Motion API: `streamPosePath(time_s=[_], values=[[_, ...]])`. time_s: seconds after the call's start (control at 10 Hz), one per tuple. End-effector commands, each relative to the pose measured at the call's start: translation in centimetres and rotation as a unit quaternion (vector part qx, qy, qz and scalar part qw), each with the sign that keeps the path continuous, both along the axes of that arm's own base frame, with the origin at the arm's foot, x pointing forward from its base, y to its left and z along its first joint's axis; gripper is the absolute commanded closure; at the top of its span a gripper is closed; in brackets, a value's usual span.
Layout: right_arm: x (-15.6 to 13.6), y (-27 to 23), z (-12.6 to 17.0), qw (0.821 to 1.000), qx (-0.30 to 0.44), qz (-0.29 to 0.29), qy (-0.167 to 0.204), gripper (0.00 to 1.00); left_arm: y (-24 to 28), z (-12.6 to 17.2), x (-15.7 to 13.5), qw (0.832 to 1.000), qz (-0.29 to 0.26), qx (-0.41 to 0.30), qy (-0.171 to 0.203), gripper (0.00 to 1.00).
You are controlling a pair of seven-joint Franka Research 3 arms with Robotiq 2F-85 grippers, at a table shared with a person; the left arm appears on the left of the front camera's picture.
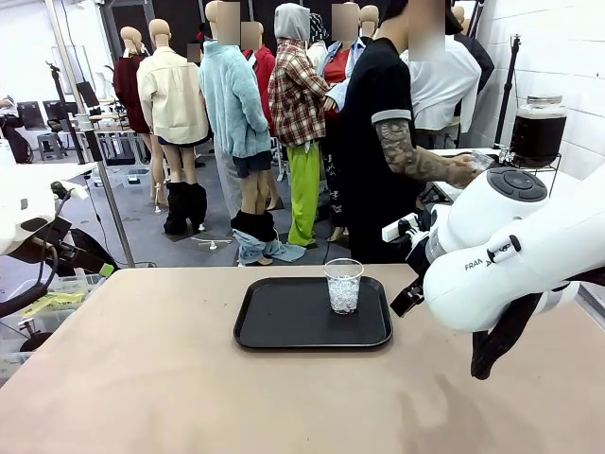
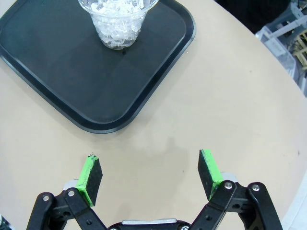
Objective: Pour the drink into the iced cup.
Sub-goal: Pick up the iced cup indicated by the human and present it to them.
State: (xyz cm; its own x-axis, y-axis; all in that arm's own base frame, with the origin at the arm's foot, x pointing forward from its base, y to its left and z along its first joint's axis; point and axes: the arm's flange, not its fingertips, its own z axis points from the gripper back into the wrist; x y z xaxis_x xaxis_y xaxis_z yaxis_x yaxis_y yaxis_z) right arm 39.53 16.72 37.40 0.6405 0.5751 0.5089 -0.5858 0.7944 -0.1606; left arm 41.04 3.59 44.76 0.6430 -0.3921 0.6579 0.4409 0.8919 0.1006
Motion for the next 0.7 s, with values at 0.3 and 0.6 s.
streamPosePath(time_s=[0.3,0.6], values=[[-0.05,0.03,-0.05,1.000,0.000,0.000,0.001,0.00,0.15,-0.13,0.11,1.000,0.005,0.001,-0.004,0.00],[-0.05,0.03,-0.05,1.000,0.000,0.000,0.001,0.00,0.15,-0.13,0.11,1.000,0.005,0.001,-0.004,0.00]])
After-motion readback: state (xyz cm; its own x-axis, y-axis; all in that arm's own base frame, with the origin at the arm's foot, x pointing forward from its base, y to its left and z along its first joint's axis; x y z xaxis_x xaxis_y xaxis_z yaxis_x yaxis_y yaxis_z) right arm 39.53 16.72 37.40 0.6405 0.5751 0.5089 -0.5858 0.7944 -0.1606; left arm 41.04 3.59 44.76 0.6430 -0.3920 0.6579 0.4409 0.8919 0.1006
